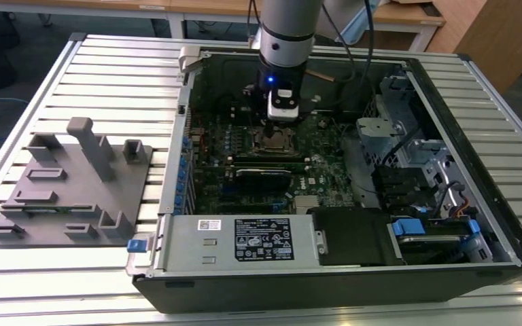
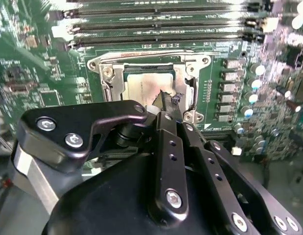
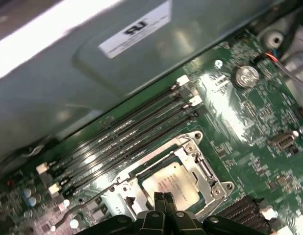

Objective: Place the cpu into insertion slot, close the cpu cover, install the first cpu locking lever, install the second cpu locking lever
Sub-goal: 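Close the cpu cover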

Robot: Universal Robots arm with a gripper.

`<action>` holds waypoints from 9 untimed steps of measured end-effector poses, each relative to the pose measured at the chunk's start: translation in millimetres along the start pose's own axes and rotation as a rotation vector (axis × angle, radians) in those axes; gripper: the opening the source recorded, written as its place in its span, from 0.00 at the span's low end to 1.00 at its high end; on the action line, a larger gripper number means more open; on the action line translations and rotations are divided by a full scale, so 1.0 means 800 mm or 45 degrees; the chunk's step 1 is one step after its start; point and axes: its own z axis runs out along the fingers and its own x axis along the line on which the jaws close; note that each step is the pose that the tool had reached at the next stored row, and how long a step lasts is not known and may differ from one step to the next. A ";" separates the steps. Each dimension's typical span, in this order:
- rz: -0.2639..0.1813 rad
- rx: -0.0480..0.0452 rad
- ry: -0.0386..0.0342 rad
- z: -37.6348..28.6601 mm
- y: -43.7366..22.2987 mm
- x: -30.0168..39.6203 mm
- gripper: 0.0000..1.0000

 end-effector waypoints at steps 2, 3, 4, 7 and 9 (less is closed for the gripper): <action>-0.046 0.001 -0.0003 0.0002 0.0000 0.0000 0.10; -0.069 0.001 -0.0004 0.0003 0.0000 0.0000 0.10; -0.092 0.002 -0.0006 0.0004 0.0000 0.0000 0.10; -0.162 0.003 -0.0010 0.0007 0.0000 0.0000 0.10; -0.208 0.003 -0.0013 0.0009 0.0000 0.0000 0.10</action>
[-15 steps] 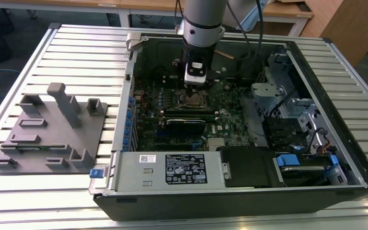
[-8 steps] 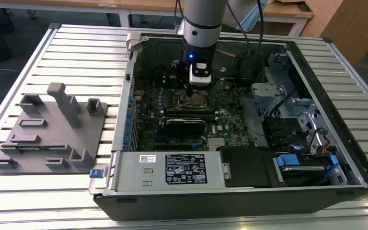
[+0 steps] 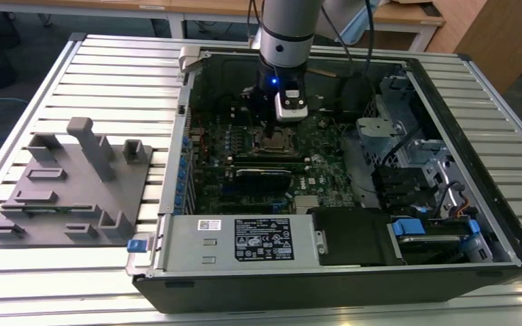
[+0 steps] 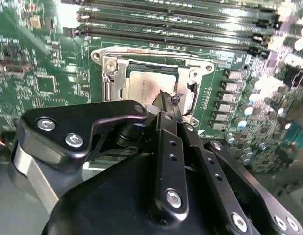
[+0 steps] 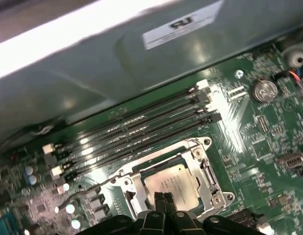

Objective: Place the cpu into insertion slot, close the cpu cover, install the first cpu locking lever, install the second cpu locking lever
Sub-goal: 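Close the cpu cover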

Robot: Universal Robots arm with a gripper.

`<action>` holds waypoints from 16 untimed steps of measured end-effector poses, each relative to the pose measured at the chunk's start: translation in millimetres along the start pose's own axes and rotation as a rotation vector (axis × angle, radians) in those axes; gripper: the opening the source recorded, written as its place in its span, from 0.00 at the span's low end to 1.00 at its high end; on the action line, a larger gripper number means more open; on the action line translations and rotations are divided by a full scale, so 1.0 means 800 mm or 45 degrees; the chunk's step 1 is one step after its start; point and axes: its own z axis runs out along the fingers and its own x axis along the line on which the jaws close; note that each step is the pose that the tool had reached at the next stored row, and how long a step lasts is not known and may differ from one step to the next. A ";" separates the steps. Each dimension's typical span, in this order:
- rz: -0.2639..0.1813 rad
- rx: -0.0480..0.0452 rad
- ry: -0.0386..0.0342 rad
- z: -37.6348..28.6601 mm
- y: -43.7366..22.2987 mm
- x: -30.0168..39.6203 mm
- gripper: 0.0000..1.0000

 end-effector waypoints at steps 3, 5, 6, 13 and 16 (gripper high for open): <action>-0.069 0.001 -0.0004 0.0003 0.0000 0.0000 0.10; -0.116 0.002 -0.0007 0.0005 0.0000 0.0000 0.10; -0.139 0.002 -0.0009 0.0006 0.0000 0.0000 0.10; -0.300 0.005 -0.0020 0.0015 0.0000 0.0000 0.10; -0.360 0.006 -0.0023 0.0018 0.0000 0.0000 0.10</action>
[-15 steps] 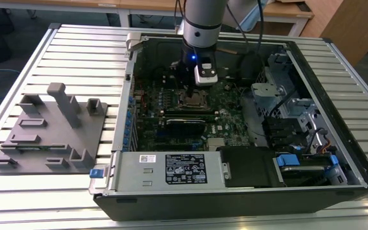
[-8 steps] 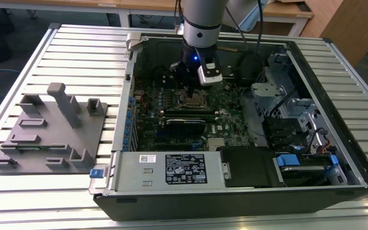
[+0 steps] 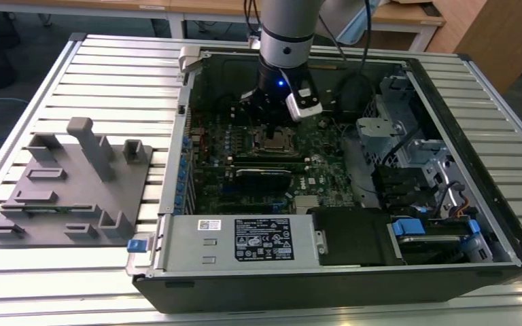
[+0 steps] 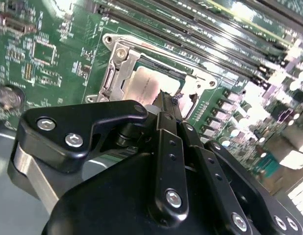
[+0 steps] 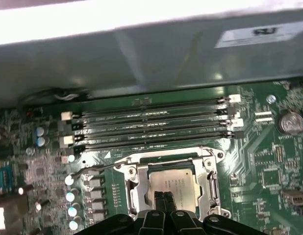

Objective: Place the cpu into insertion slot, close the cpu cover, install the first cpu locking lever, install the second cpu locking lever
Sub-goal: 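Close the cpu cover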

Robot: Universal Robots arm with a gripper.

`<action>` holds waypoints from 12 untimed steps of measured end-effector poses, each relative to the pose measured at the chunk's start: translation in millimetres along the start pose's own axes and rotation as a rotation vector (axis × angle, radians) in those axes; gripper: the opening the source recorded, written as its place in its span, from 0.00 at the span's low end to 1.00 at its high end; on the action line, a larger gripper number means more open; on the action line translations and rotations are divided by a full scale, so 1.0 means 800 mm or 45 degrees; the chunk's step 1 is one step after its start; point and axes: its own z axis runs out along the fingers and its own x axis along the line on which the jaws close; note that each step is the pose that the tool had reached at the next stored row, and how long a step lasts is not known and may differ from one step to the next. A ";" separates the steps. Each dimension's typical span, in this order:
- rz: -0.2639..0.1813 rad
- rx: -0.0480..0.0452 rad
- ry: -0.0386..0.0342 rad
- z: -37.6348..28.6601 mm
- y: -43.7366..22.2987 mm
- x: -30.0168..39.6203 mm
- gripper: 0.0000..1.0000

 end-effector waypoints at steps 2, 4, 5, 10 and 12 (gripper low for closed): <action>-0.001 0.000 0.0000 0.0000 0.0000 0.0000 0.10; -0.001 0.000 -0.0001 0.0000 0.0000 0.0000 0.10; -0.001 0.000 0.0000 0.0000 0.0000 0.0000 0.10; -0.001 0.000 -0.0019 0.0013 -0.0004 0.0040 0.10; -0.001 -0.001 -0.0059 0.0022 -0.0007 0.0071 0.10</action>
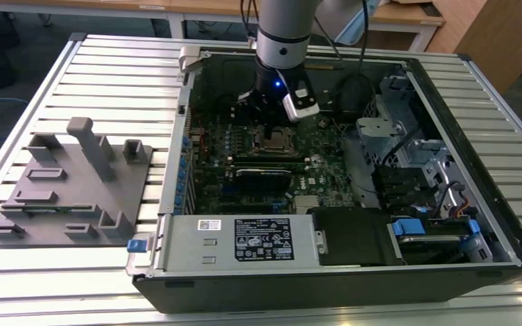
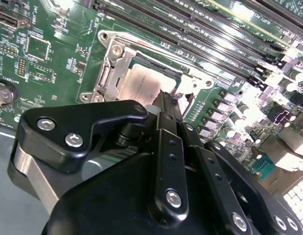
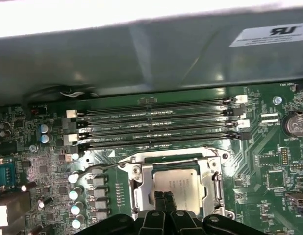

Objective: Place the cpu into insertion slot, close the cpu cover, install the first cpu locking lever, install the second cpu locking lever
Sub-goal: 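Close the cpu cover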

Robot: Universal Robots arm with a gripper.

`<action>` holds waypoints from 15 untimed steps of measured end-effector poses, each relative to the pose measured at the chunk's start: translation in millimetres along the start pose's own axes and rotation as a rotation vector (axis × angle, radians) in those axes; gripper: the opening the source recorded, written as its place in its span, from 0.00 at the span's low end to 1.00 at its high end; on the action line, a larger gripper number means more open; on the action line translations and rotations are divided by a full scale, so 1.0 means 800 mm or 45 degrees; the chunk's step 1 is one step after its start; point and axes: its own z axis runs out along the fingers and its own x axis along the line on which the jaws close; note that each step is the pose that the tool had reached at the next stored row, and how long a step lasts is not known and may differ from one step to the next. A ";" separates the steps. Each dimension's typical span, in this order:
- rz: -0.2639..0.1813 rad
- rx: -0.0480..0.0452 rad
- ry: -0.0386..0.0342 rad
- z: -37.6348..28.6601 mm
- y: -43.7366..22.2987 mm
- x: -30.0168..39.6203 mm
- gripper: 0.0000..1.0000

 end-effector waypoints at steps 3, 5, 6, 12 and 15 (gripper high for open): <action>0.000 0.000 -0.0070 0.0021 -0.0003 0.0024 0.10; 0.000 -0.001 -0.0101 0.0029 -0.0005 0.0036 0.10; 0.000 -0.001 -0.0105 0.0030 -0.0004 0.0037 0.10; -0.014 -0.003 -0.0261 0.0049 -0.0005 0.0045 0.10; -0.017 -0.003 -0.0316 0.0058 -0.0009 0.0079 0.10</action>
